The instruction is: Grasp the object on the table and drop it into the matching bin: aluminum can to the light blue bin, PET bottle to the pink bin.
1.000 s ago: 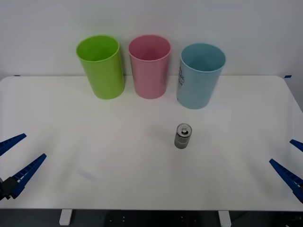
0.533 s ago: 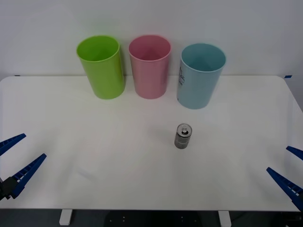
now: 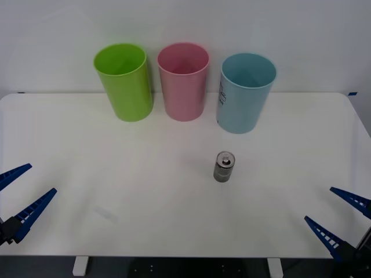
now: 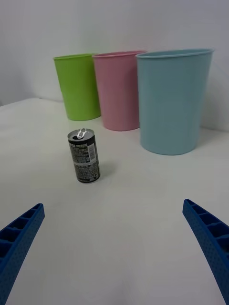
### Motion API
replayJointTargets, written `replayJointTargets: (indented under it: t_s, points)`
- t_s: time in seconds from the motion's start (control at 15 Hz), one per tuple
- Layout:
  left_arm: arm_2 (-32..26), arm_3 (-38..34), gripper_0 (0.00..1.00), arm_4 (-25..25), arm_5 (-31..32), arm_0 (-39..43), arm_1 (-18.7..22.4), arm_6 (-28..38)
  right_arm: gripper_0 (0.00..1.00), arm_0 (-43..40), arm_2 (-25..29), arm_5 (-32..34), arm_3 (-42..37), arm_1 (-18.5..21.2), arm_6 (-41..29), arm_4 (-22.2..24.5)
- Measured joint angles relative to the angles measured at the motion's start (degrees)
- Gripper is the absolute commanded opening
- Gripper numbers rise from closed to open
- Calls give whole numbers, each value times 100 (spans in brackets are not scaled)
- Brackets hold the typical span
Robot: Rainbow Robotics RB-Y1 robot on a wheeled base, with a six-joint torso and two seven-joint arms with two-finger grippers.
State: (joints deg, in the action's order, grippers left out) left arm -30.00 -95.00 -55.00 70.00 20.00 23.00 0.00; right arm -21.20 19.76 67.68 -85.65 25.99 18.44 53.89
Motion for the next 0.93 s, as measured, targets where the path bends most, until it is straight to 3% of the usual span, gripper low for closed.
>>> replayJointTargets:
  t_s: [0.27, 0.93]
  points:
    - [0, 0, 100, 0, 0, 0, 0, 0, 100, 232, -584, -540, 257, -3, 696, -38]
    - [0, 0, 100, 0, 0, 0, 0, 0, 100, 741, -1706, -1898, 266, -237, 888, -47]
